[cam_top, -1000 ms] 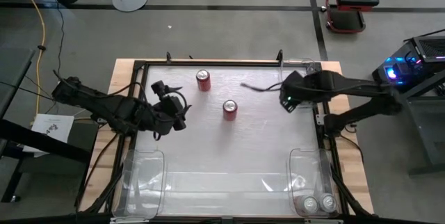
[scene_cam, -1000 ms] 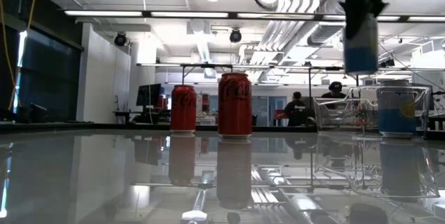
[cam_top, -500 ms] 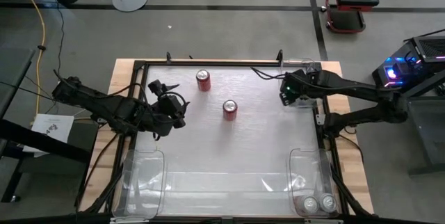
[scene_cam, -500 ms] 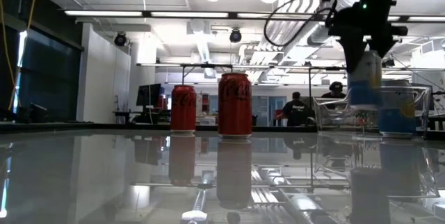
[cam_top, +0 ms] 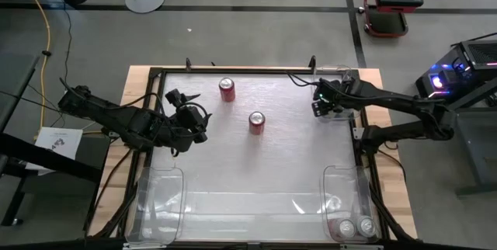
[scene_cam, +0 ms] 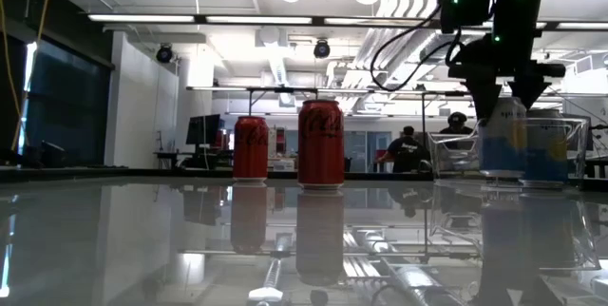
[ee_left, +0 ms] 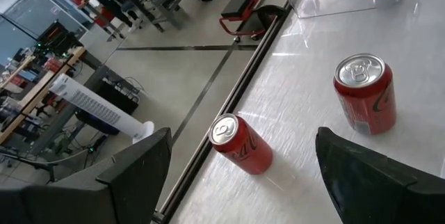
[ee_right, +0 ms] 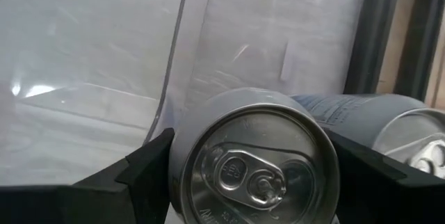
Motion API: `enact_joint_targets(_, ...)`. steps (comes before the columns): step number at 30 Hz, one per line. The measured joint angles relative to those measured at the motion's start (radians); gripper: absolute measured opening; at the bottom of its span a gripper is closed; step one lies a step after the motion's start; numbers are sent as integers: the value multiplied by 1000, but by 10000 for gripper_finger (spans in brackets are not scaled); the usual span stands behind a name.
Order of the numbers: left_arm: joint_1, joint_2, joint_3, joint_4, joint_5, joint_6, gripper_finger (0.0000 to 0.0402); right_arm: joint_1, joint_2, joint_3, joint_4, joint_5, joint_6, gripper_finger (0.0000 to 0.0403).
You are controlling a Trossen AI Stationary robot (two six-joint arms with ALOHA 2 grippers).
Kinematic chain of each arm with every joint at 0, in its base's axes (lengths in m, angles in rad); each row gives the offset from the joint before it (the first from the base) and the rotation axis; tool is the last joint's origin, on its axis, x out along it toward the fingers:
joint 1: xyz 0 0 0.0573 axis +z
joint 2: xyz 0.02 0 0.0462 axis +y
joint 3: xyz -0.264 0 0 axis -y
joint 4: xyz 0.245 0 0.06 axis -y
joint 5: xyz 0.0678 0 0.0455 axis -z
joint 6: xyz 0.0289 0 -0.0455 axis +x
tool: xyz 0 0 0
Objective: Sort soda cans
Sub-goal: Put the blue-white soda can into the top transparent bin, then put the bottom red-black soda can into the bottom left transparent bin
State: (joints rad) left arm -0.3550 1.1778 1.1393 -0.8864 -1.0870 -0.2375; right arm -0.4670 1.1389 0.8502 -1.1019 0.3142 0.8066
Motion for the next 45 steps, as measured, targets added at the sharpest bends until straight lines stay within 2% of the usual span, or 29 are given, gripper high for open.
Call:
enact_joint_targets(10,0,0,0,-4,0,-15,333,0,-2,-62,67,-16,-1,290)
enact_joint_targets(15,0,0,0,-6,1,-15,333,0,-2,-79,87,-25,-28,345)
enact_joint_targets(19,0,0,0,-6,1,-21,333,0,-4,-74,89,-9,-47,362)
enact_joint_targets(31,0,0,0,-7,3,-23,333,0,-2,101,69,21,-89,368)
enact_joint_targets(36,0,0,0,-8,39,-23,333,43,-2,215,67,107,-158,368)
enact_joint_targets(39,0,0,0,-32,49,-27,333,115,-3,257,154,150,-241,369)
enact_joint_targets(41,0,0,0,-64,36,-64,333,175,-3,253,276,165,-326,369)
enact_joint_targets(45,-1,-44,-81,-47,33,-144,333,296,-1,116,734,100,-514,369)
